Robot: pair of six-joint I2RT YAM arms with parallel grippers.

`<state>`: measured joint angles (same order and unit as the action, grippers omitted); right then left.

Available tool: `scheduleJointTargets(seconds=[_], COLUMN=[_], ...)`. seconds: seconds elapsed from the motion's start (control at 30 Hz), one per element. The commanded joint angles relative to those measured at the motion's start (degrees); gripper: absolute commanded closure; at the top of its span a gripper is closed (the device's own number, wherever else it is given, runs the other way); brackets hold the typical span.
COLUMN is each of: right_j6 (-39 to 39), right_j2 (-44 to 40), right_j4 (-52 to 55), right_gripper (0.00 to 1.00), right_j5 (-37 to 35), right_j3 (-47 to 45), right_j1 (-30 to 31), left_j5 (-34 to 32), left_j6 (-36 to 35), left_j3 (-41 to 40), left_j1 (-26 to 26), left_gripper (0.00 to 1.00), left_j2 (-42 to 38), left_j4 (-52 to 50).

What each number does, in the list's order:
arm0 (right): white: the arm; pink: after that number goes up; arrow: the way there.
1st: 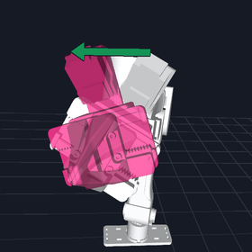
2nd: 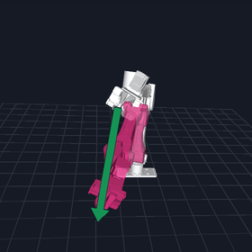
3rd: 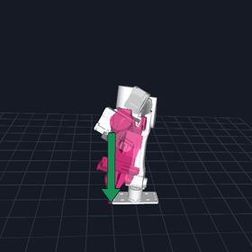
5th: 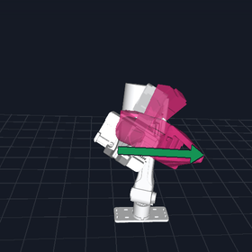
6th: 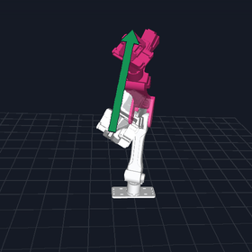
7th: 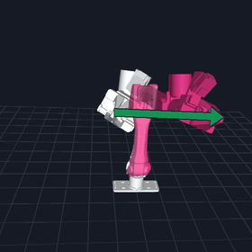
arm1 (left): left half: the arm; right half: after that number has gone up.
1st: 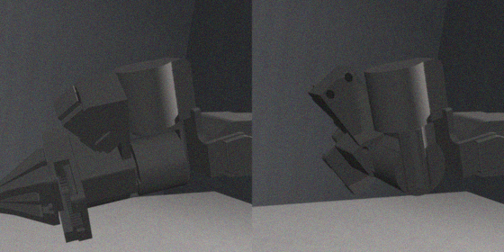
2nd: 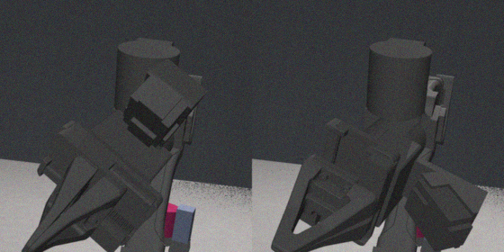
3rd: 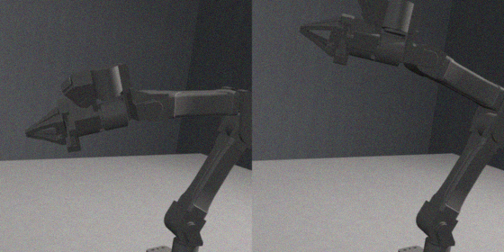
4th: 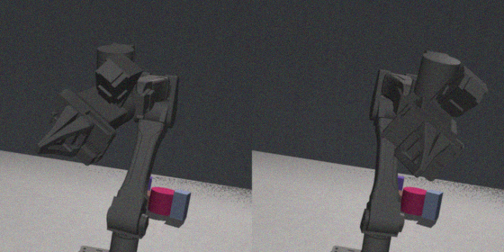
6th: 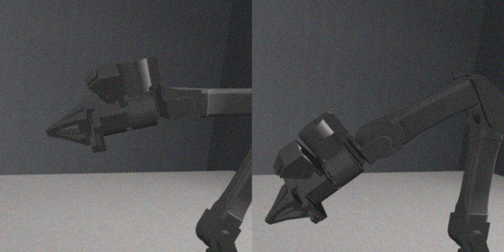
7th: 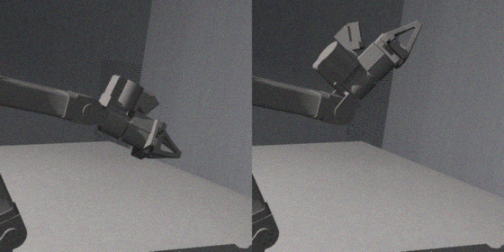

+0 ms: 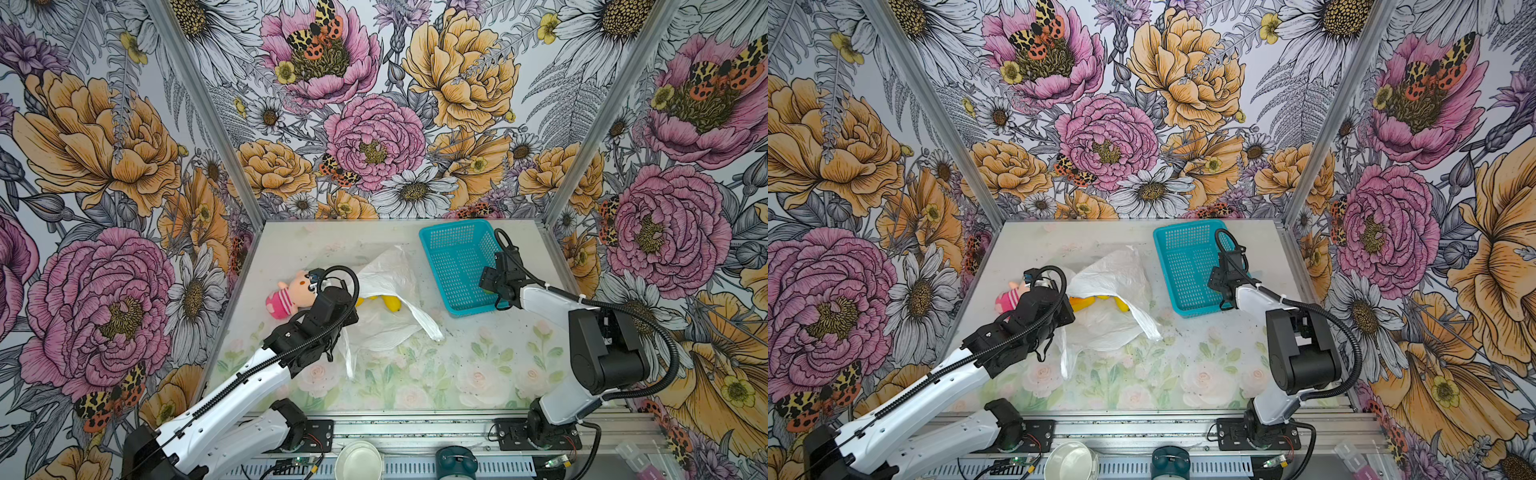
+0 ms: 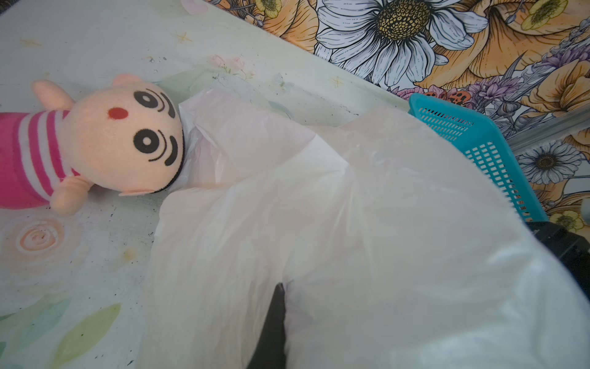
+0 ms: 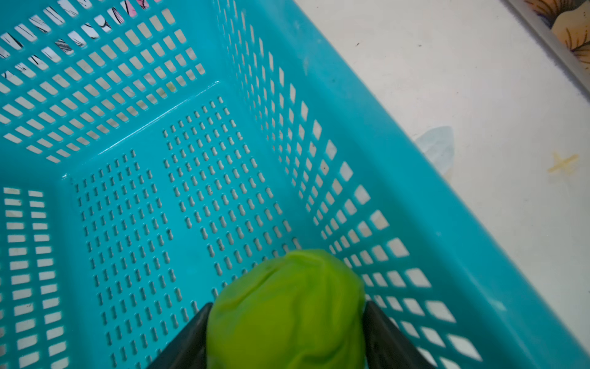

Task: Untie the knot of the plastic bag and take out the fruit
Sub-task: Place the fruit in the basket.

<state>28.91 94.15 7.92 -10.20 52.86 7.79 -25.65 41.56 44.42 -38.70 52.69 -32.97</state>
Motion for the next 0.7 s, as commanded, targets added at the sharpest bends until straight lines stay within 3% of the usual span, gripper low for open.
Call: scheduleJointTargets(seconds=[0.0, 0.13, 0.3, 0.43, 0.53, 0.67], right_j6=[-0.3, -0.6, 0.2, -0.3, -3.0, -7.7], right_j2=[-0.7, -6.5, -14.9, -24.7, -32.8, -42.1], right_j4=[0.3, -3.8, -5.6, -7.9, -8.8, -13.5], right_gripper=[0.20, 0.09, 0.08, 0.13, 0.18, 0.28], right_j5=[0.2, 0.1, -1.5, -2.5, -4.1, -1.1], right_j3=[0.9, -3.7, -7.5, -11.5, -13.6, -16.7], right_j1=[-0.2, 0.1, 0.5, 3.1, 7.9, 15.1], left_j5=[1.0, 0.8, 0.2, 1.1, 0.5, 0.1], left_j6=[-0.8, -0.8, -0.8, -0.8, -0.8, -1.0], left_j3=[-0.6, -0.7, -0.8, -0.7, -0.8, -0.9], left_j1=[0.7, 0.7, 0.8, 0.8, 0.7, 0.9], left_gripper=[1.00, 1.00, 1.00, 1.00, 1.00, 1.00], left_j2=[-0.7, -1.0, -0.6, -0.5, -0.7, -0.5], left_j4=[0.6, 0.6, 0.6, 0.6, 0.7, 0.6])
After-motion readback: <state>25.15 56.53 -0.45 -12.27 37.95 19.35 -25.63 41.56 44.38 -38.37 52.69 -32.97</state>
